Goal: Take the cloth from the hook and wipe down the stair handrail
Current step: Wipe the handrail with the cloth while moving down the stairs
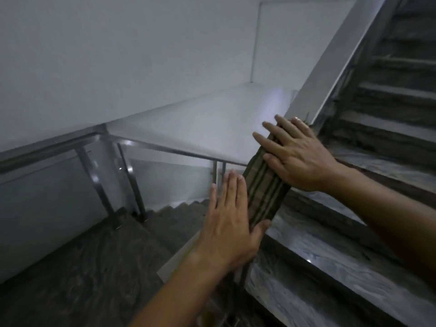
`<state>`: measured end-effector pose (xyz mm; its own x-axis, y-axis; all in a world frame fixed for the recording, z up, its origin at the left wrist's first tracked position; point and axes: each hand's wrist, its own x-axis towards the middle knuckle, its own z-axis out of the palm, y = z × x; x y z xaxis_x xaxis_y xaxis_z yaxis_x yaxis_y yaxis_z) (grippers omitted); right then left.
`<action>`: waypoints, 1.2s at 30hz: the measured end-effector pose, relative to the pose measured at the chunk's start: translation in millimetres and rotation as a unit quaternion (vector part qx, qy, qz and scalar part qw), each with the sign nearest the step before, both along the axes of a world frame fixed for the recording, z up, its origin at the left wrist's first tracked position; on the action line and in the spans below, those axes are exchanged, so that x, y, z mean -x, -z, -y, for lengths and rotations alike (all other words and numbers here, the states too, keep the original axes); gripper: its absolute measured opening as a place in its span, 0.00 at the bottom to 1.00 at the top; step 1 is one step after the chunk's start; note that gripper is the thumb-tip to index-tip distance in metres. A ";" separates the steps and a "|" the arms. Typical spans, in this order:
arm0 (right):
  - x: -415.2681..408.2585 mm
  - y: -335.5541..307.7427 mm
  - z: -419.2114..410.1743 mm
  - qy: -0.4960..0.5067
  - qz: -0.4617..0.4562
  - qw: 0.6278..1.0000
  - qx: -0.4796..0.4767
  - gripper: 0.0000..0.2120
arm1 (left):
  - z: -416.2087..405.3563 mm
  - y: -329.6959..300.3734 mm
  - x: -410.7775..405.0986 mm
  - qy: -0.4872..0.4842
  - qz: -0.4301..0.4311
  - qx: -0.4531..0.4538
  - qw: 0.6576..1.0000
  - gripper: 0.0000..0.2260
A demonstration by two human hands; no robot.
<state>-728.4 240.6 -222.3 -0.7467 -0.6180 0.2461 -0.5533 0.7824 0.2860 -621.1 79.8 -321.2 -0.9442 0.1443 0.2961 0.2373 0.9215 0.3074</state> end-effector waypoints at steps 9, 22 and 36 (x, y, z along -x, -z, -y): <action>4.6 1.9 -3.2 0.040 -0.018 0.998 0.037 0.28 | 12.3 6.4 25.7 0.165 -0.062 -0.031 0.984 0.36; -19.7 23.3 18.8 0.199 -0.043 0.977 0.066 0.31 | 31.4 19.4 33.0 0.295 -0.053 -0.184 0.936 0.38; -128.7 123.5 107.9 0.373 -0.073 0.901 0.209 0.33 | 87.3 136.3 48.5 0.582 0.033 -0.320 0.747 0.35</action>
<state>-599.7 132.7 -345.8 -0.8569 0.2129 0.4695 0.1912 0.9770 -0.0940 -669.6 -7.6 -457.5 -0.3061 0.7277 0.6138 0.7278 -0.2368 0.6437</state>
